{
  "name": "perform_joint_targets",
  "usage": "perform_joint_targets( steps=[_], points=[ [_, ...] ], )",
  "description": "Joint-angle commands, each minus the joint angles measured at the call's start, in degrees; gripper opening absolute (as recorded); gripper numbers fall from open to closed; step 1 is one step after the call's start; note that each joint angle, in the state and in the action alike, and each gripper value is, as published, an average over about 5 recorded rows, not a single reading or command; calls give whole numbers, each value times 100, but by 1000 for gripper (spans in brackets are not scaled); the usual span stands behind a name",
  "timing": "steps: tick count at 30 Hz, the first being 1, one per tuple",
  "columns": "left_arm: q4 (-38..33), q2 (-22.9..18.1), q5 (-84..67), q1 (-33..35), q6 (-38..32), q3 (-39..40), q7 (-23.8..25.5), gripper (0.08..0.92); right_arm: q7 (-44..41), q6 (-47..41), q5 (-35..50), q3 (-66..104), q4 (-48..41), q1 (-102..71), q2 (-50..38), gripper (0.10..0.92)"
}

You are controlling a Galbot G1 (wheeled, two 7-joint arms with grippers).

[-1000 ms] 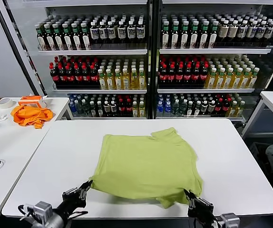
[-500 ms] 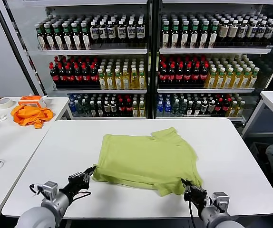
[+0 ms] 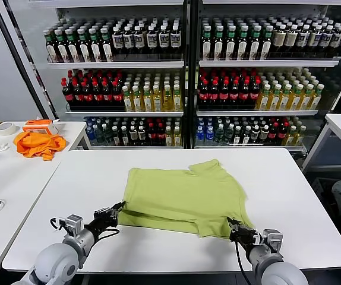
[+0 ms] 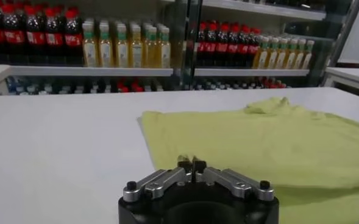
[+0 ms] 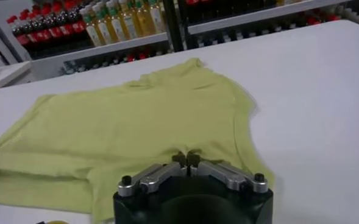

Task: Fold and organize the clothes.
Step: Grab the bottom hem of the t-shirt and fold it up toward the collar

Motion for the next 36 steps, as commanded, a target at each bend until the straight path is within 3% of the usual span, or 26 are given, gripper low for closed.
perform_joint_targets(
  steps=[1, 15, 19, 28, 36],
  points=[
    [482, -21, 112, -322, -37, 192, 153, 84, -11, -22, 14, -69, -185, 163, 59, 105],
    [676, -22, 201, -367, -231, 148, 316, 91, 13, -45, 8, -179, -316, 363, 186, 105],
    [788, -63, 242, -491, -250, 201, 209, 169, 36, -61, -30, -177, -315, 360, 193, 134],
    [1142, -147, 213, -688, -406, 162, -38, 419, 37, -104, -184, 120, -197, 131, 160, 384],
    [343, 6, -9, -64, -217, -325, -72, 644, -178, -144, -692, 571, 143, -519, 10, 618]
  ],
)
